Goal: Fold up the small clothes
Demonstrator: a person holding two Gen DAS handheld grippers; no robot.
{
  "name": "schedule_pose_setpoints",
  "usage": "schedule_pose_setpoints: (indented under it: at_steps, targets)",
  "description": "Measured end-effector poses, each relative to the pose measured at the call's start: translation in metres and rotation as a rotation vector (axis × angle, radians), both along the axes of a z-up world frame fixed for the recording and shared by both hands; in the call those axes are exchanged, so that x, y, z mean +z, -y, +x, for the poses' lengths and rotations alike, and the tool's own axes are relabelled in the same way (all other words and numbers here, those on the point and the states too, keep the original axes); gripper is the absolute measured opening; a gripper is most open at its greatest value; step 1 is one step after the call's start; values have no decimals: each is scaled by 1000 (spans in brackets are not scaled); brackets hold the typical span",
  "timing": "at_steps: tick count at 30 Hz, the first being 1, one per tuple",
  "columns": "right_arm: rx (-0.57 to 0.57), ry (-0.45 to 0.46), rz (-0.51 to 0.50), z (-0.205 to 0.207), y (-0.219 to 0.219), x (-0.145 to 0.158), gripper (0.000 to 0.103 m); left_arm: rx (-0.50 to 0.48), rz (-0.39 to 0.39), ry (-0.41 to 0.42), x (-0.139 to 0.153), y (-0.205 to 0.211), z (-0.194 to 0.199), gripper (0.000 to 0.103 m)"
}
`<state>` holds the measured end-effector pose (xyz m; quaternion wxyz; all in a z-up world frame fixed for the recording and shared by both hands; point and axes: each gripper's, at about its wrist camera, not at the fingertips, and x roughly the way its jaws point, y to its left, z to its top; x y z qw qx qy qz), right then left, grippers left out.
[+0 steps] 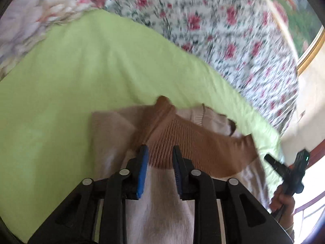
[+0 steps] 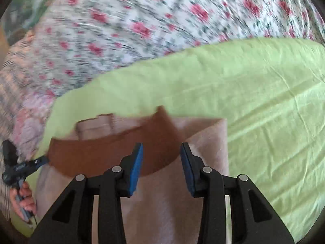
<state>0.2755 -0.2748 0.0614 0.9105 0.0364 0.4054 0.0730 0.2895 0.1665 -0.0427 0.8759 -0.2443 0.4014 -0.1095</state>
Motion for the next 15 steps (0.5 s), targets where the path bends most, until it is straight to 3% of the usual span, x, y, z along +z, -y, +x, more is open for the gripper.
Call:
schedule_pose_setpoints:
  at_steps: [4, 8, 15]
  targets:
    - [43, -33, 51, -39, -12, -11, 41, 9, -39, 4, -2, 0, -46, 32]
    - [60, -50, 123, -80, -19, -25, 41, -44, -56, 7, -3, 18, -103, 32]
    - [45, -116, 224, -139, -29, -55, 43, -113, -77, -54, -23, 58, -187, 53]
